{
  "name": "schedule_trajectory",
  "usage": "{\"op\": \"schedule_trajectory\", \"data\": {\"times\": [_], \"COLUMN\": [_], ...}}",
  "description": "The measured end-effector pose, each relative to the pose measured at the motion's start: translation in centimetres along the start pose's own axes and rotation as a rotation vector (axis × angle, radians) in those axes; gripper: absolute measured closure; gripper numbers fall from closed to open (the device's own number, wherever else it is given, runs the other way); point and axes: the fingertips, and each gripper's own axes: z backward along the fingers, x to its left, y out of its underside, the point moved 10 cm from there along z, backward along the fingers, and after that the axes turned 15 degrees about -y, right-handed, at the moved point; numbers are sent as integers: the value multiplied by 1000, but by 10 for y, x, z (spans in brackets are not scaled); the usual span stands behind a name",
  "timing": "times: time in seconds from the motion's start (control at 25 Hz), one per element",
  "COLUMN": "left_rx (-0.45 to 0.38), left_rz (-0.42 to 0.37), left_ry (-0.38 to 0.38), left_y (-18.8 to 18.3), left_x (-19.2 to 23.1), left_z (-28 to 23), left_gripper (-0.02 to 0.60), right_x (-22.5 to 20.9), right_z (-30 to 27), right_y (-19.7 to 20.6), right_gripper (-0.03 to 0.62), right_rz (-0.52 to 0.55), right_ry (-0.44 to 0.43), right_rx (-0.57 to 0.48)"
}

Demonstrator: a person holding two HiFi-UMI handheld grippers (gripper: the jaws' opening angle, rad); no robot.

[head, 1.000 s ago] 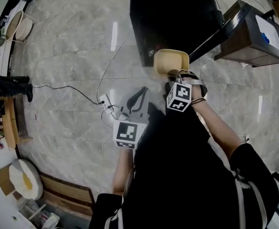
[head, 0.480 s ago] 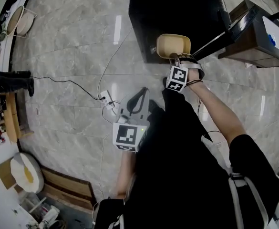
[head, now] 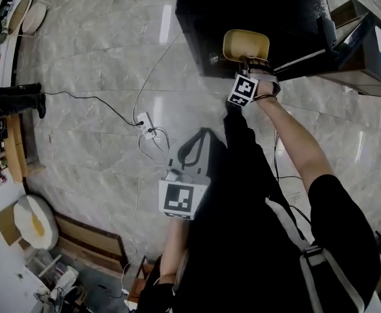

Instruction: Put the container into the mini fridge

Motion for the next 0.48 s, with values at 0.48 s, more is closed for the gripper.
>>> {"op": "schedule_trajectory", "data": {"times": [0.48], "left_rx": [-20], "left_rz": [63], "left_ry": [-27], "left_y": [-4], "left_x": [-6], "left_z": [-16], "left_gripper": [540], "right_x": [-27], "right_z": [-49], "right_y": [0], "right_gripper": [560], "right_rz": [49], "right_ry": [66], "right_rx": [45]}}
